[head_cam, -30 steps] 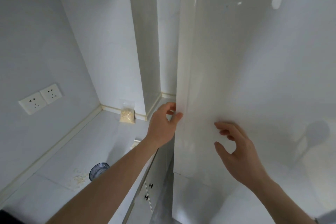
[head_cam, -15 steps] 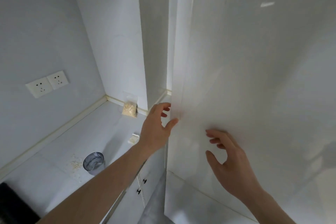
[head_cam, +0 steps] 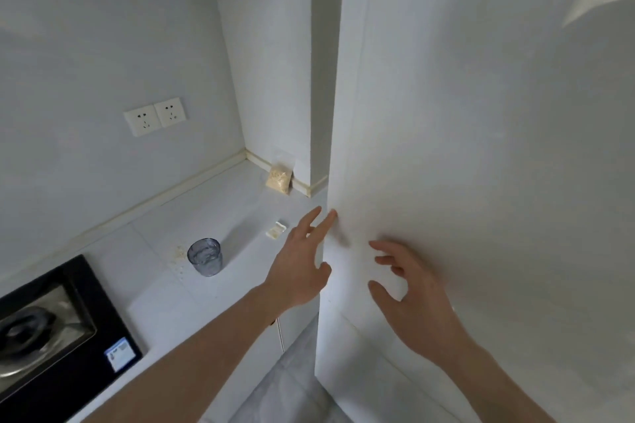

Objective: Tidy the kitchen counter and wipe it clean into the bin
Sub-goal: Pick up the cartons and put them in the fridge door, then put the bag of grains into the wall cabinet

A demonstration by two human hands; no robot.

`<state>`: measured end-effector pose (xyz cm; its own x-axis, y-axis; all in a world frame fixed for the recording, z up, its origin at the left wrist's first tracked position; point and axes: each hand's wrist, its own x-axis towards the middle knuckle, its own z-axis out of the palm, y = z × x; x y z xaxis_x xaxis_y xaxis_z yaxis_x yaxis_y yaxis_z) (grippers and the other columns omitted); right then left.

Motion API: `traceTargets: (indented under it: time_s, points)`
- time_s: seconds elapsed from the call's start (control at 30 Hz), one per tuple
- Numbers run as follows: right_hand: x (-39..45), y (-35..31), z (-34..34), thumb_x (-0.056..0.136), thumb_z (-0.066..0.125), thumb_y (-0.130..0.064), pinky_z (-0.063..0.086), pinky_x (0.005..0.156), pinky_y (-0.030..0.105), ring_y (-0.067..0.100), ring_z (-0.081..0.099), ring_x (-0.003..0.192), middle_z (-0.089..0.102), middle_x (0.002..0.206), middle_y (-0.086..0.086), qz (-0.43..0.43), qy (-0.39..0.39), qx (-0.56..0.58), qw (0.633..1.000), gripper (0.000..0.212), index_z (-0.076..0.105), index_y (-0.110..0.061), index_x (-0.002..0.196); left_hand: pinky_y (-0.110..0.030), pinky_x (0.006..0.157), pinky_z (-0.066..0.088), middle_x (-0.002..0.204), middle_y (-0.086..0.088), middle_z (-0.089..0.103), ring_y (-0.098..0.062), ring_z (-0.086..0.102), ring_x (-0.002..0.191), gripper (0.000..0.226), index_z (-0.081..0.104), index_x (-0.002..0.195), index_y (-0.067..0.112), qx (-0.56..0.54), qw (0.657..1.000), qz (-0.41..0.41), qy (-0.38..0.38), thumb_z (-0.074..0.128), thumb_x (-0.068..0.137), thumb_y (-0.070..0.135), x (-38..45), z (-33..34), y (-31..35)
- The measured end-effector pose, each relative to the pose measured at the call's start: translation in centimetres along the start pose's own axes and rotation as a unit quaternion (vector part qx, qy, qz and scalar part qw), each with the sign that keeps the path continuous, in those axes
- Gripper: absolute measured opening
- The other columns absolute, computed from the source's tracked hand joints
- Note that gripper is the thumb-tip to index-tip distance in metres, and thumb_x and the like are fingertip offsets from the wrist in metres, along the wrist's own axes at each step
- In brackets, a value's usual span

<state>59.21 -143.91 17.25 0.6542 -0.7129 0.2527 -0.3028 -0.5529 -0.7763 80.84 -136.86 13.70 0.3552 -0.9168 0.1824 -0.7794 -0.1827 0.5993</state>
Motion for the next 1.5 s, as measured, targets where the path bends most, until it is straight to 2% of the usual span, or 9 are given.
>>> traceTargets:
  time_s: [0.1, 0.27, 0.5, 0.6, 0.73, 0.9, 1.17, 1.33, 1.5]
  points:
    - [0.2, 1.0, 0.7, 0.087, 0.073, -0.019, 0.046, 0.101, 0.025, -0.001, 0.055, 0.12, 0.049, 0.134, -0.028, 0.009, -0.047, -0.004, 0.999, 0.056, 0.05, -0.046, 0.131, -0.035, 0.1, 0.053, 0.166, 0.018, 0.003, -0.012, 0.031, 0.143, 0.085, 0.026, 0.154, 0.049, 0.011, 0.999, -0.042, 0.012, 0.065, 0.086, 0.017, -2.7, -0.1, -0.8]
    - [0.6, 1.6, 2.4, 0.087, 0.072, -0.022, 0.046, 0.1, 0.028, -0.005, 0.05, 0.12, 0.045, 0.133, -0.03, 0.027, -0.104, 0.025, 0.994, 0.058, 0.046, -0.054, 0.128, -0.03, 0.11, 0.044, 0.163, 0.018, 0.014, -0.01, 0.034, 0.142, 0.072, 0.04, 0.148, 0.047, -0.008, 0.991, -0.126, 0.038, 0.069, 0.088, 0.021, -10.5, -1.3, -4.3]
    - [1.5, -1.3, 8.8, 0.089, 0.069, -0.014, 0.047, 0.097, 0.023, -0.003, 0.054, 0.118, 0.05, 0.128, -0.027, 0.001, -0.167, 0.081, 0.983, 0.055, 0.051, -0.048, 0.128, -0.022, 0.101, 0.04, 0.155, 0.025, 0.026, -0.004, 0.04, 0.134, 0.062, 0.049, 0.14, 0.048, 0.03, 0.96, -0.256, 0.108, 0.073, 0.088, 0.023, -21.3, -7.9, -9.0]
    - [1.6, -3.2, 12.7, 0.086, 0.071, -0.014, 0.048, 0.096, 0.025, -0.003, 0.056, 0.114, 0.051, 0.126, -0.026, -0.014, -0.198, 0.083, 0.977, 0.056, 0.052, -0.043, 0.13, -0.024, 0.108, 0.04, 0.155, 0.024, 0.028, -0.002, 0.041, 0.13, 0.062, 0.047, 0.14, 0.049, 0.033, 0.948, -0.289, 0.129, 0.074, 0.089, 0.025, -23.9, -10.8, -10.1]
    - [1.8, -5.9, 17.5, 0.086, 0.072, -0.011, 0.049, 0.095, 0.024, -0.002, 0.057, 0.114, 0.05, 0.125, -0.028, -0.034, -0.239, 0.09, 0.966, 0.055, 0.053, -0.041, 0.129, -0.023, 0.111, 0.036, 0.154, 0.025, 0.033, -0.005, 0.039, 0.139, 0.06, 0.049, 0.141, 0.046, 0.037, 0.937, -0.311, 0.155, 0.073, 0.089, 0.027, -26.2, -13.5, -11.8]
    - [2.5, -7.5, 21.7, 0.087, 0.071, -0.011, 0.05, 0.096, 0.023, -0.003, 0.056, 0.115, 0.051, 0.125, -0.027, -0.019, -0.257, 0.097, 0.961, 0.054, 0.054, -0.041, 0.128, -0.016, 0.104, 0.034, 0.153, 0.027, 0.032, -0.004, 0.039, 0.14, 0.058, 0.049, 0.141, 0.046, 0.037, 0.934, -0.32, 0.156, 0.071, 0.09, 0.029, -28.0, -15.7, -14.2]
    - [4.9, -7.0, 25.2, 0.09, 0.071, -0.017, 0.052, 0.088, 0.021, -0.004, 0.058, 0.112, 0.055, 0.127, -0.018, 0.027, -0.26, 0.099, 0.96, 0.048, 0.055, -0.043, 0.126, -0.025, 0.112, 0.041, 0.151, 0.025, 0.034, -0.006, 0.04, 0.138, 0.053, 0.051, 0.139, 0.043, 0.027, 0.94, -0.304, 0.155, 0.066, 0.091, 0.027, -26.6, -17.3, -17.1]
    - [8.7, -6.7, 27.6, 0.09, 0.07, -0.021, 0.056, 0.09, 0.031, -0.003, 0.058, 0.113, 0.054, 0.127, -0.018, 0.049, -0.283, 0.083, 0.954, 0.047, 0.052, -0.046, 0.127, -0.023, 0.115, 0.036, 0.153, 0.028, 0.031, -0.004, 0.036, 0.142, 0.055, 0.048, 0.141, 0.046, 0.024, 0.937, -0.318, 0.145, 0.066, 0.092, 0.03, -24.8, -18.1, -19.3]
    - [13.6, -6.2, 31.2, 0.091, 0.068, -0.02, 0.051, 0.089, 0.019, -0.007, 0.057, 0.113, 0.051, 0.132, -0.026, 0.046, -0.31, 0.089, 0.945, 0.046, 0.052, -0.043, 0.128, -0.019, 0.113, 0.033, 0.155, 0.025, 0.031, -0.005, 0.035, 0.144, 0.055, 0.048, 0.142, 0.044, 0.017, 0.927, -0.349, 0.138, 0.067, 0.093, 0.029, -21.6, -18.3, -21.8]
